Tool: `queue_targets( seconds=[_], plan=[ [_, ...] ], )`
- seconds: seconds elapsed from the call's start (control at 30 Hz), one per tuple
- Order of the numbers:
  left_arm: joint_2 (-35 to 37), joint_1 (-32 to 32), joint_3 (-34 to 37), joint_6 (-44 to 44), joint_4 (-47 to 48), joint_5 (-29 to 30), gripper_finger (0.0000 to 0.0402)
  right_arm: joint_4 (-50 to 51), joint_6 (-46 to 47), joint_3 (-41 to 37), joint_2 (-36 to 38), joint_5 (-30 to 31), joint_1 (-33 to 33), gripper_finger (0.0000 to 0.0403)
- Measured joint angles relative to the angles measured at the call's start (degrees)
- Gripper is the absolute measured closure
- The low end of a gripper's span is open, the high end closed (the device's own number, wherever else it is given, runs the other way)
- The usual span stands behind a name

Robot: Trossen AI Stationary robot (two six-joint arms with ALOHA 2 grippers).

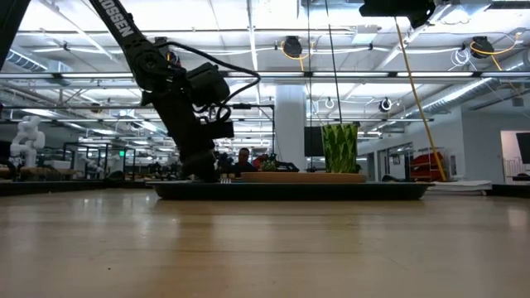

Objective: Pick and place plate/cup/fork/spoon on tray
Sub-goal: Put the orange fork on the black tray to the left of the orange plate

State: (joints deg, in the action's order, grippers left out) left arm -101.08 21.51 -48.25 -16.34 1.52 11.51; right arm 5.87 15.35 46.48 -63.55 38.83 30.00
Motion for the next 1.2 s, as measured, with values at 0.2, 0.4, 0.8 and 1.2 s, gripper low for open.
queue_targets(
  seconds=[0.2,0.4,0.8,1.2],
  plan=[
    [-1.09,-0.32,-0.04,0.66,-1.73,-0.14,0.0392,0.00,0.00,0.00,0.00,-0.02,0.00,0.0284],
    [-2.56,-0.56,-0.24,2.06,-2.23,-0.59,0.0398,-0.02,0.02,0.00,0.00,-0.11,0.00,0.0284],
    [2.46,-4.08,0.00,3.98,1.38,-1.19,0.0394,0.39,0.02,0.00,0.00,-0.12,0.00,0.0284],
    [0.16,-5.58,-0.04,5.60,2.46,-1.08,0.0393,-0.10,1.55,0.00,0.02,-0.26,0.13,0.0284]
  ],
)
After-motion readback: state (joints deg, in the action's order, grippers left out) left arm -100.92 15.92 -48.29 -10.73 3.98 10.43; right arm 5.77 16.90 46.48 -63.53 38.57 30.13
